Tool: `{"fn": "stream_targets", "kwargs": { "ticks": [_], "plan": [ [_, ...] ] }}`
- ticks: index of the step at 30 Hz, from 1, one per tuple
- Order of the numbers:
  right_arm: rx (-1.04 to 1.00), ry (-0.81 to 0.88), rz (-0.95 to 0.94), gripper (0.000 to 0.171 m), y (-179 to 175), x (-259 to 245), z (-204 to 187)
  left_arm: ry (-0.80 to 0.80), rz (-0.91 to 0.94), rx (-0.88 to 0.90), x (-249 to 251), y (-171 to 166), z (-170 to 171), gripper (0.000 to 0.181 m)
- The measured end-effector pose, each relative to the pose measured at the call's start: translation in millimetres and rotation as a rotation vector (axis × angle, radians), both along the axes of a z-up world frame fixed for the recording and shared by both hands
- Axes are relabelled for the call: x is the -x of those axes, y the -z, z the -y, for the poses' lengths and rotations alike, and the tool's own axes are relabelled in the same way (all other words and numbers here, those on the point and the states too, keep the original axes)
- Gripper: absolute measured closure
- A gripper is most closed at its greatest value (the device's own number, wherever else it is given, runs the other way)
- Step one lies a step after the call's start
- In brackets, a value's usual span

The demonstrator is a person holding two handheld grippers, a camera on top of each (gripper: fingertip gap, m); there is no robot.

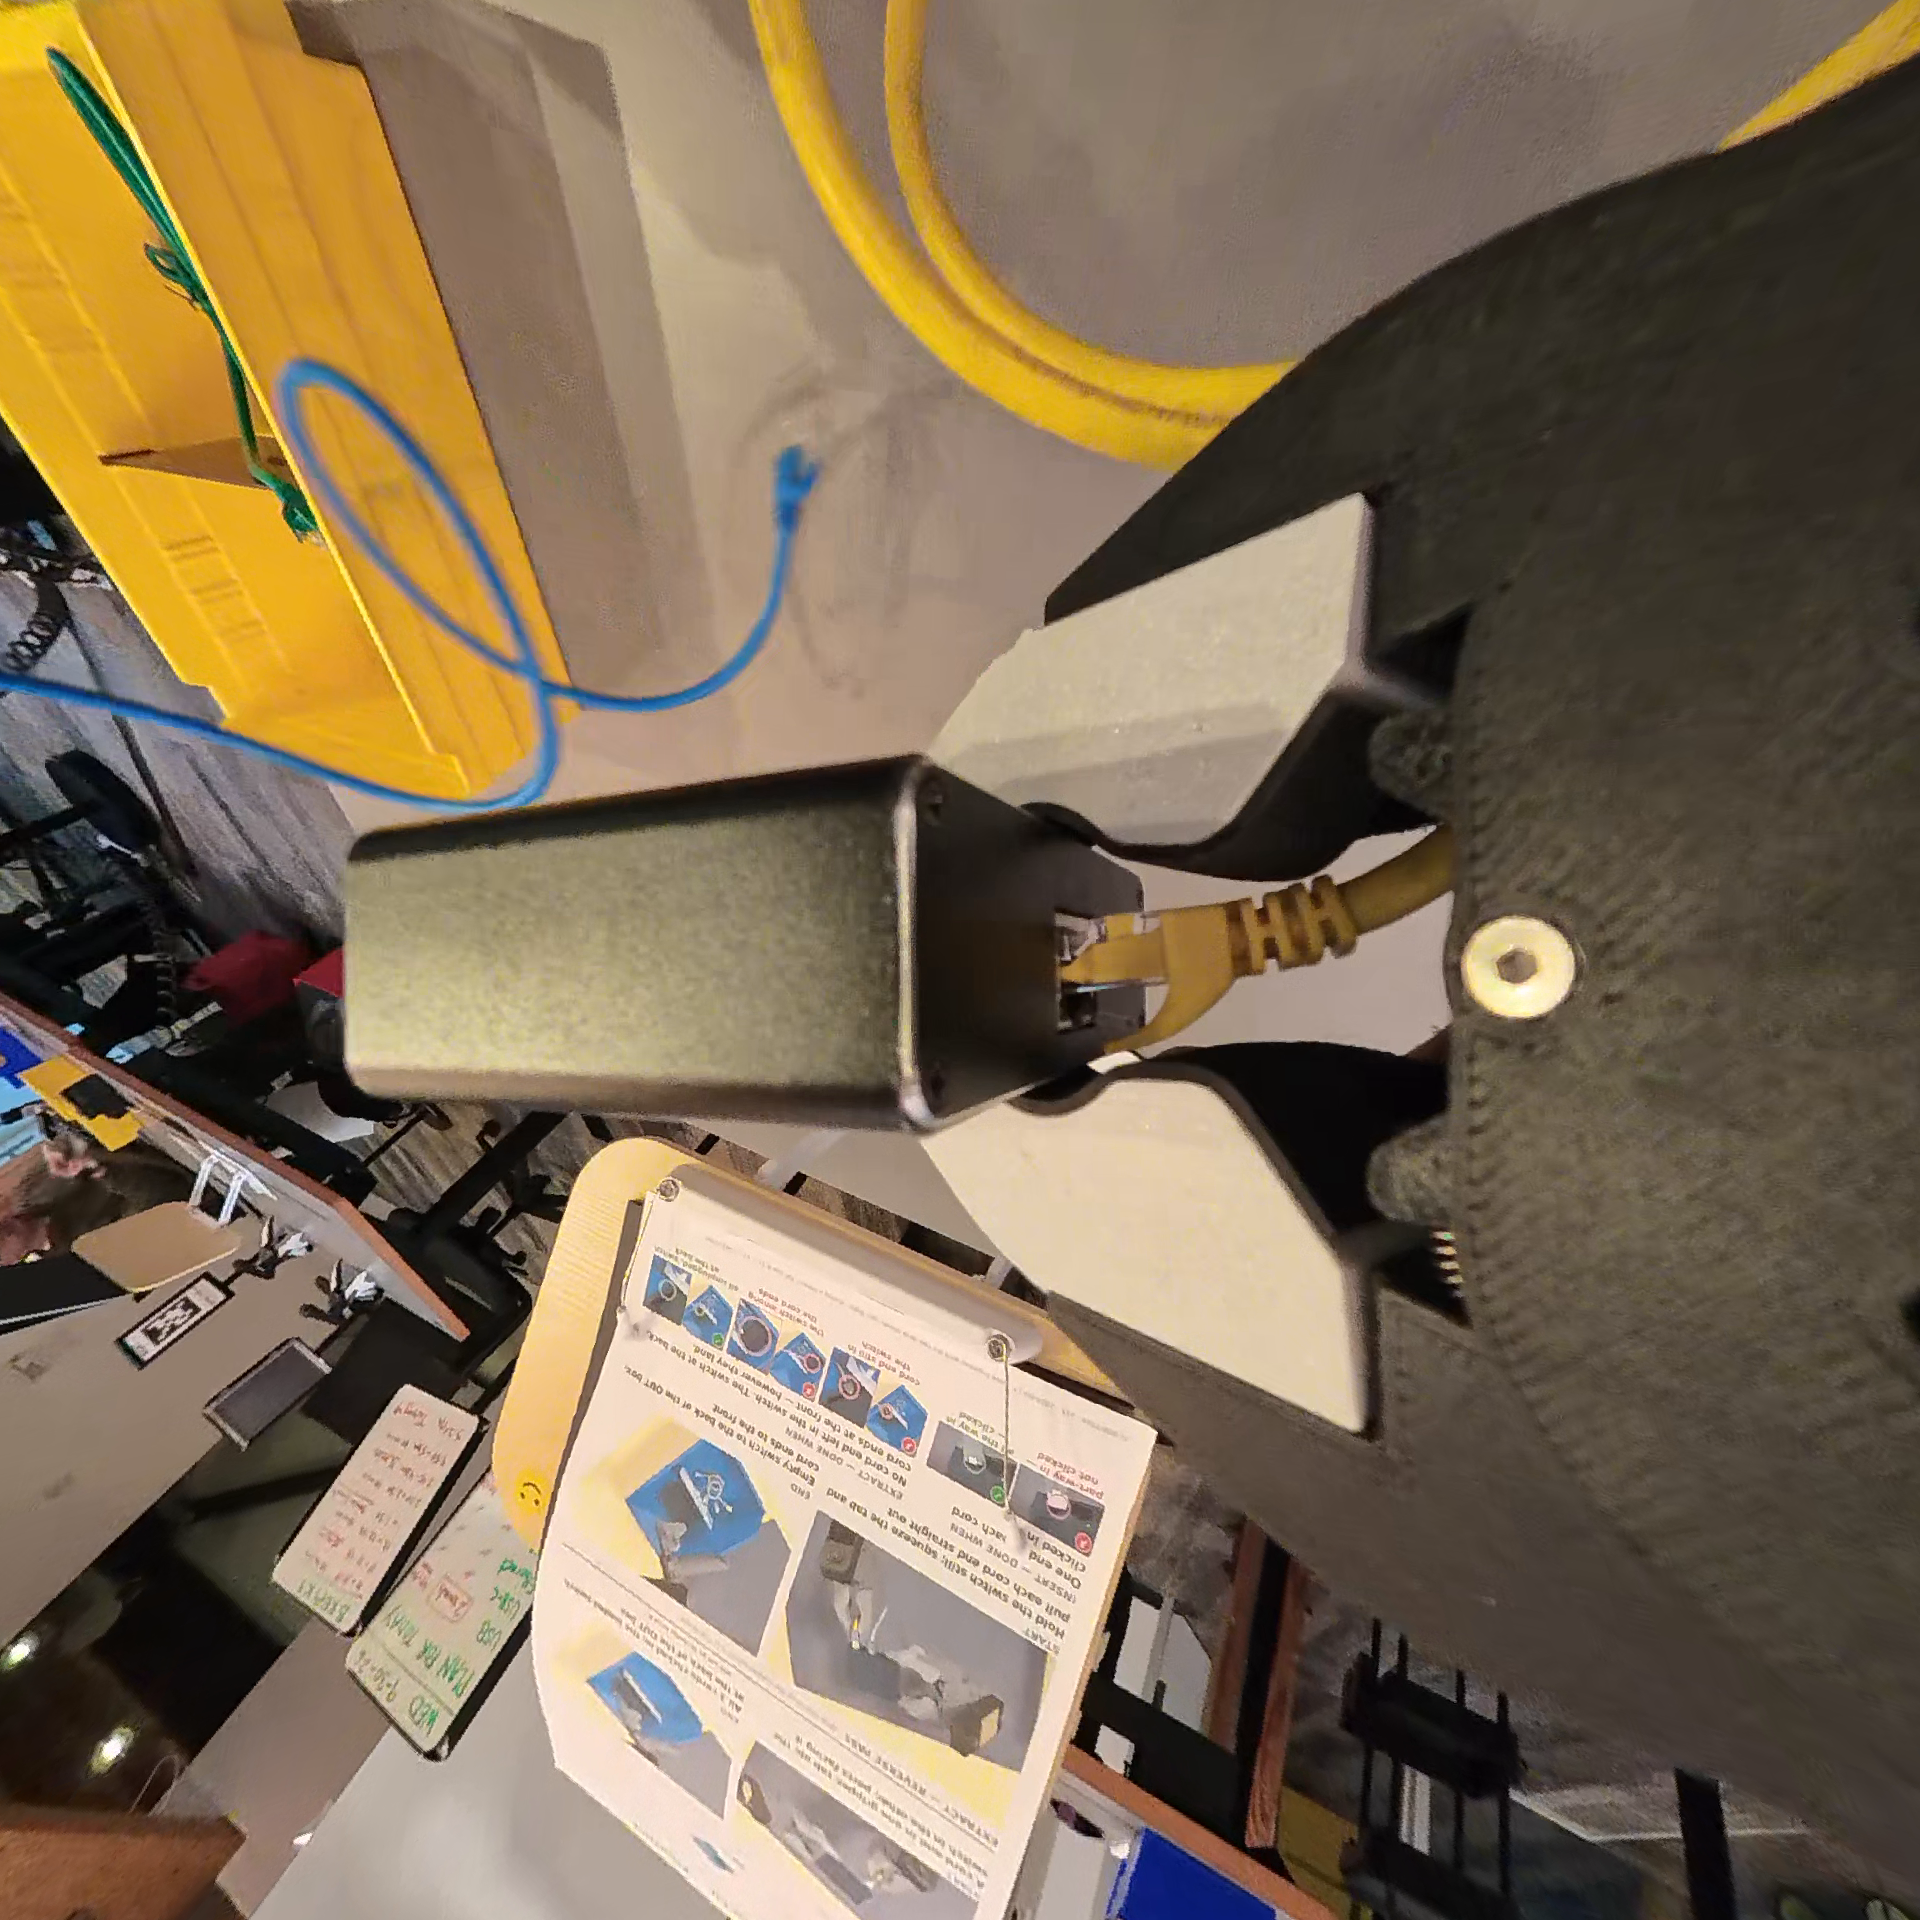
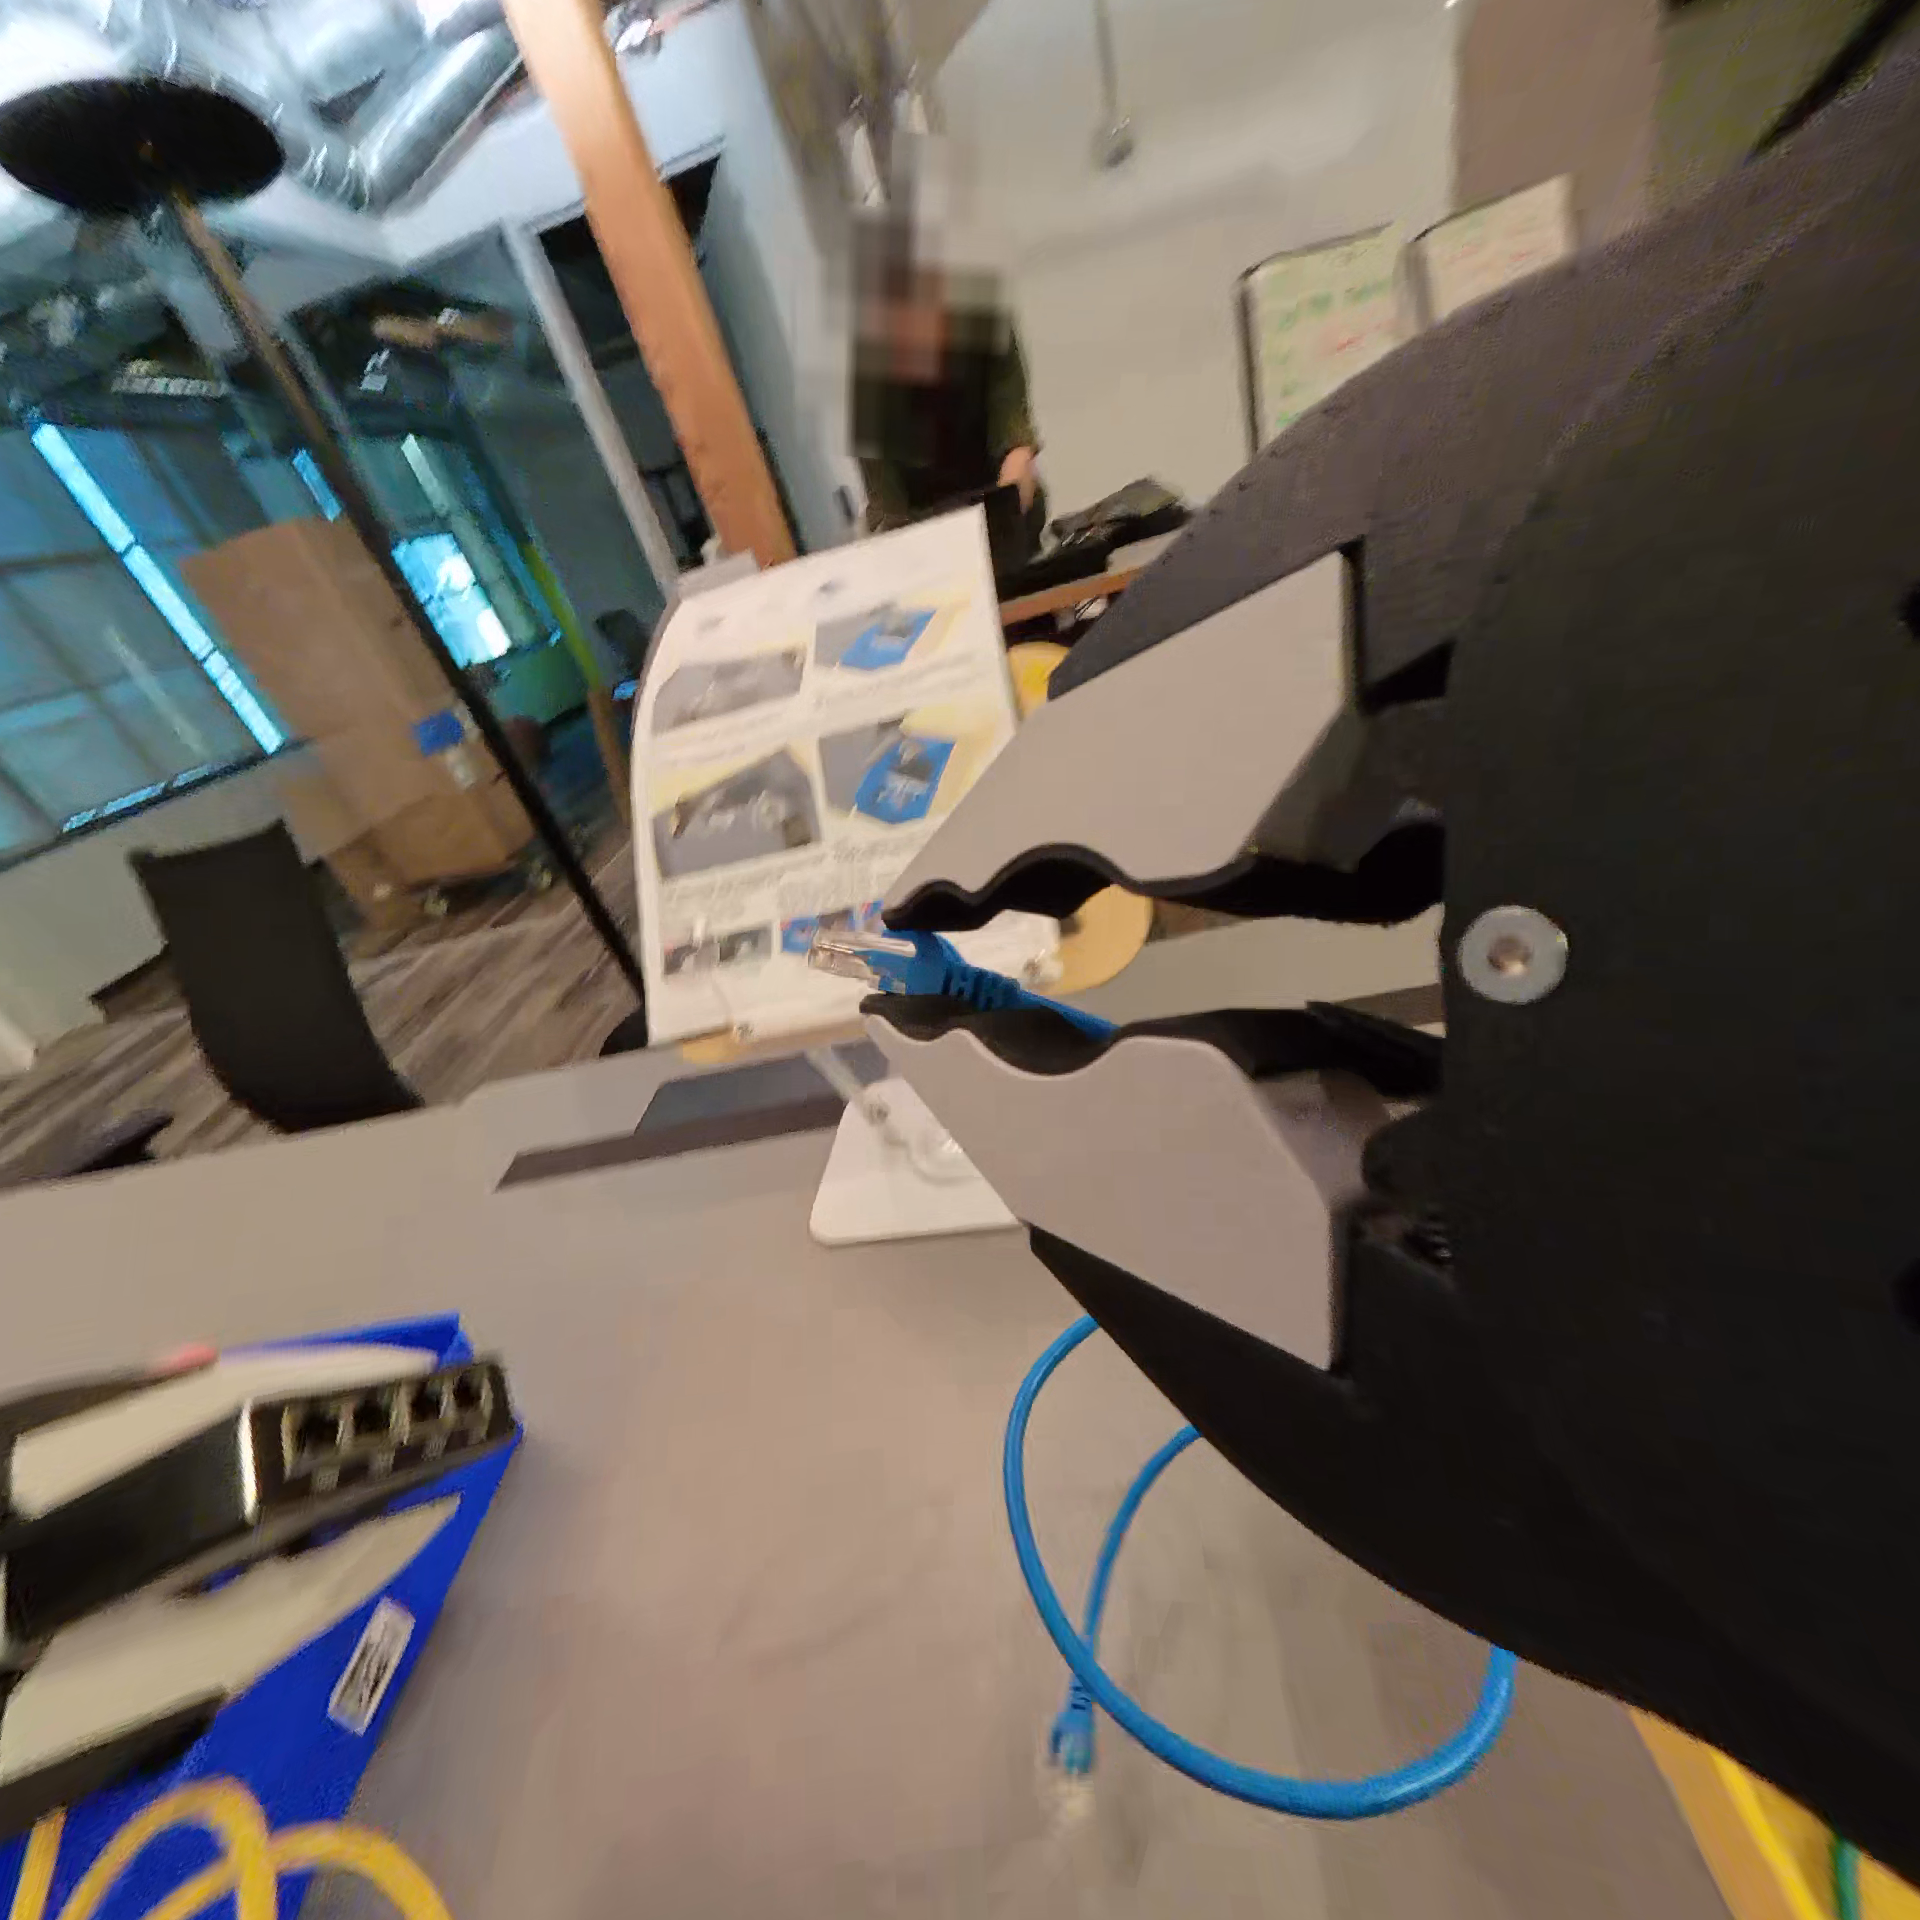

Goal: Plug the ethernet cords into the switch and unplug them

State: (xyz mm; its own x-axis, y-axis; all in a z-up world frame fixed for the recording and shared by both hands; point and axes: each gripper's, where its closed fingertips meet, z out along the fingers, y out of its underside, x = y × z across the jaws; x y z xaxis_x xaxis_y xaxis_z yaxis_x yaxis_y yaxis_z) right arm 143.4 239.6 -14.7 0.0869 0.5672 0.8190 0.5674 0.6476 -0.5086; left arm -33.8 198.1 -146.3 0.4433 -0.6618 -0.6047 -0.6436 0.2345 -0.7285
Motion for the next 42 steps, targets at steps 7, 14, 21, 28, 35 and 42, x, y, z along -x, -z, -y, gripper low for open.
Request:
{"fn": "stream_targets", "kwargs": {
  "ticks": [7,14,21,28,35,42],
  "plan": [
    [-0.111,0.268,-0.091,0.163,-78.0,-92.3,-18.5,-0.017,-0.039,0.004,-0.3,7.3,-1.6,0.146],
    [-0.093,0.480,-0.142,0.162,-74.8,-186.7,-19.6,-0.019,-0.070,0.016,-5.7,19.6,-5.2,0.146],
    [0.116,0.640,-0.186,0.162,32.2,-228.7,-28.3,-0.014,-0.102,0.033,-12.5,31.2,-4.7,0.146],
    [0.255,0.786,-0.073,0.161,184.1,-255.3,-40.3,-0.026,-0.112,0.034,-12.5,35.7,-6.4,0.146],
    [0.362,0.764,0.079,0.136,244.5,-252.3,-24.0,-0.071,-0.121,0.033,-8.1,40.8,-14.5,0.146],
    [0.519,0.662,0.189,0.095,225.0,-231.5,-9.4,-0.109,-0.140,0.030,-0.9,43.6,-19.5,0.146]
  ]
}}
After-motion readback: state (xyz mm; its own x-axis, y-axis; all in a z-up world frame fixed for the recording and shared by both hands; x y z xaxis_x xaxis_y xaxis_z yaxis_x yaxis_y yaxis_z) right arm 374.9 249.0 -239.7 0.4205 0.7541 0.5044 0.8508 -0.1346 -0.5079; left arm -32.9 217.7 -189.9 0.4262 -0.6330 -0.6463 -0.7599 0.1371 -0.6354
